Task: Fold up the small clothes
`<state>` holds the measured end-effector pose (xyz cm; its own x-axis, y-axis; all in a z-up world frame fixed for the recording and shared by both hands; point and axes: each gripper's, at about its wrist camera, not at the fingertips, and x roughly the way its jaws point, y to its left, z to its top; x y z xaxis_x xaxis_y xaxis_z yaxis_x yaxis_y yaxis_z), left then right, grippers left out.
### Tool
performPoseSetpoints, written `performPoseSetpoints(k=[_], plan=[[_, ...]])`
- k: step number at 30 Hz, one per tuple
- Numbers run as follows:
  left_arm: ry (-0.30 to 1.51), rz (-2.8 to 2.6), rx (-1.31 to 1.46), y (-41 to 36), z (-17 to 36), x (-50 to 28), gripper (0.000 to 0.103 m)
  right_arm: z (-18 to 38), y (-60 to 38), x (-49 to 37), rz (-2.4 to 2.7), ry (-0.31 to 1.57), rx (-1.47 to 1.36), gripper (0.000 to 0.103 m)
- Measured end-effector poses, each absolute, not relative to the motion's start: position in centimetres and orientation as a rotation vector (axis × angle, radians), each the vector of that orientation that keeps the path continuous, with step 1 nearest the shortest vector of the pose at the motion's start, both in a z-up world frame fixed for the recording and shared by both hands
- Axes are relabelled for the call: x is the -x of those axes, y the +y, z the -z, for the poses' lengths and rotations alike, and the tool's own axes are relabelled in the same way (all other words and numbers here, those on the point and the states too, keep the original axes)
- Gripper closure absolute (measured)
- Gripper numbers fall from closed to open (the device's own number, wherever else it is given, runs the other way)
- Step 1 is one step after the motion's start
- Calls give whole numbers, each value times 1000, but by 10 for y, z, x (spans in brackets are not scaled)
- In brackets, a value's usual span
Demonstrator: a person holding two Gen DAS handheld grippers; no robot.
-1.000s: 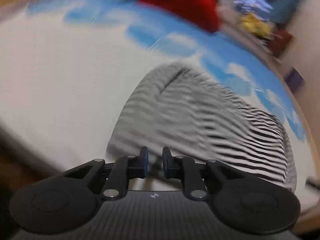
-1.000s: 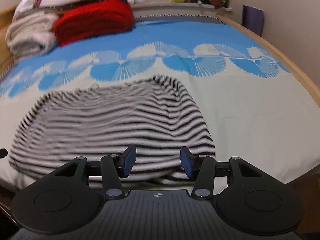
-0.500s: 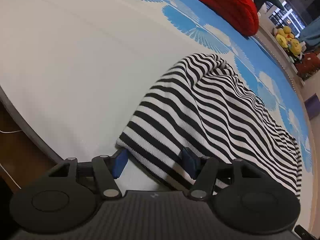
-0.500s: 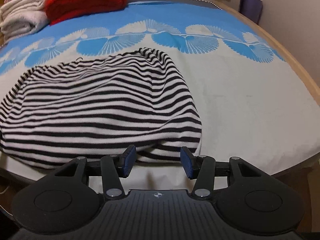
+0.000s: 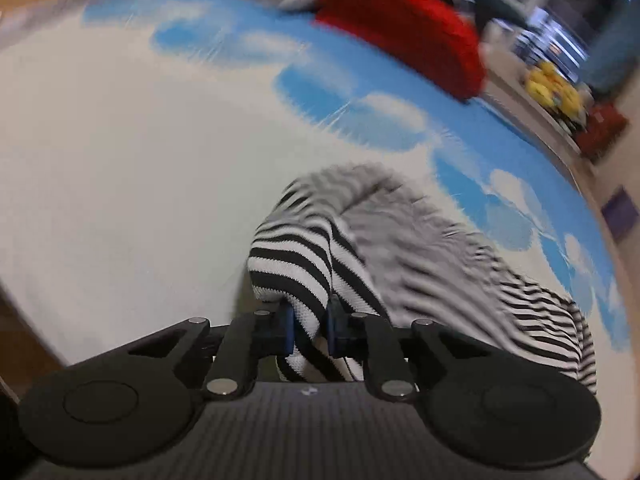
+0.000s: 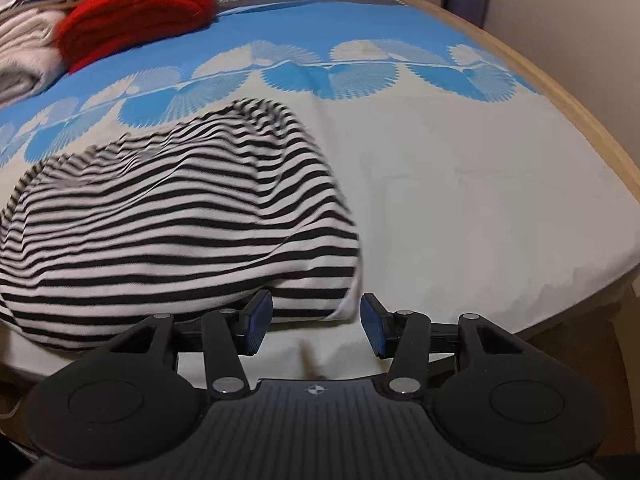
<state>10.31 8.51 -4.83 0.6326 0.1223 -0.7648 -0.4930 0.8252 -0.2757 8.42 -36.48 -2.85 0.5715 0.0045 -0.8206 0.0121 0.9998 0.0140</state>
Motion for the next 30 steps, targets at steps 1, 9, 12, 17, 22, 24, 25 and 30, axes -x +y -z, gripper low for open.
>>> performPoseSetpoints(k=[1, 9, 12, 17, 22, 24, 25, 30], plan=[[790, -350, 437, 69, 31, -110, 88, 28, -371, -85, 23, 960, -37, 53], [627, 95, 114, -153, -54, -158, 90, 19, -440, -80, 223, 875, -247, 53], [704, 338, 43, -234, -28, -160, 85, 18, -463, -75, 277, 840, -323, 53], [901, 572, 116, -256, 5, -158, 63, 22, -497, -70, 316, 812, -468, 53], [816, 380, 214, -174, 3, -159, 57, 33, -501, -82, 206, 861, -546, 50], [844, 267, 228, -142, 15, -159, 56, 39, -496, -91, 124, 888, -574, 47], [868, 215, 265, -126, 25, -159, 56, 40, -492, -95, 99, 894, -574, 45], [939, 104, 470, -77, 62, -153, 35, 46, -476, -125, 10, 917, -641, 33]])
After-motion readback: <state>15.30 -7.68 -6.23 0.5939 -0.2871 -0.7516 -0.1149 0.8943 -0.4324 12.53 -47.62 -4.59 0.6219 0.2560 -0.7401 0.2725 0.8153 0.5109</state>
